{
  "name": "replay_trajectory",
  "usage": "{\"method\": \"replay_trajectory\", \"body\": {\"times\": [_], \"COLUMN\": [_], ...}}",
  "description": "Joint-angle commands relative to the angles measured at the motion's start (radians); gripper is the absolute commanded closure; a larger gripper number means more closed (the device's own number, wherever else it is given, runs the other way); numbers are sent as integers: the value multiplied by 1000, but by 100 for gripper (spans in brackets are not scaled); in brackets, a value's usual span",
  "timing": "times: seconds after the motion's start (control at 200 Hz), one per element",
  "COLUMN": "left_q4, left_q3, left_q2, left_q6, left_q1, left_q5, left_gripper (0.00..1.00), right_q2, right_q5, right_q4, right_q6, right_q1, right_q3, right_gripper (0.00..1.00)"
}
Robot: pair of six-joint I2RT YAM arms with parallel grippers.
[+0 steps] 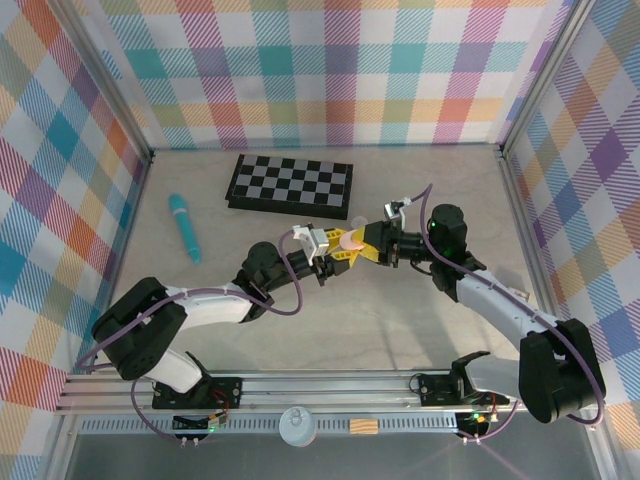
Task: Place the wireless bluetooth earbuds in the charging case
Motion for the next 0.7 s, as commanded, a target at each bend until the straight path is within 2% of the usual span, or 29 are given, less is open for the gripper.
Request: {"method": "replay_trajectory", "body": {"times": [0.0, 0.455, 0.695], "left_q4": [18, 16, -14], "left_q3": [-6, -23, -36], "left_q2": [-44, -58, -91], "left_q6": [13, 20, 27], "left_q1": [8, 11, 10], "left_q5": [17, 18, 17], "left_gripper": [70, 70, 70], "right_q2": [-16, -50, -50], "right_q5": [-2, 11, 19], "right_q4": [-27, -77, -84], "right_q6": [-37, -61, -69], "right_q1": [-2, -9, -9], "right_q3": [28, 35, 39], "right_gripper": [56, 60, 58]}}
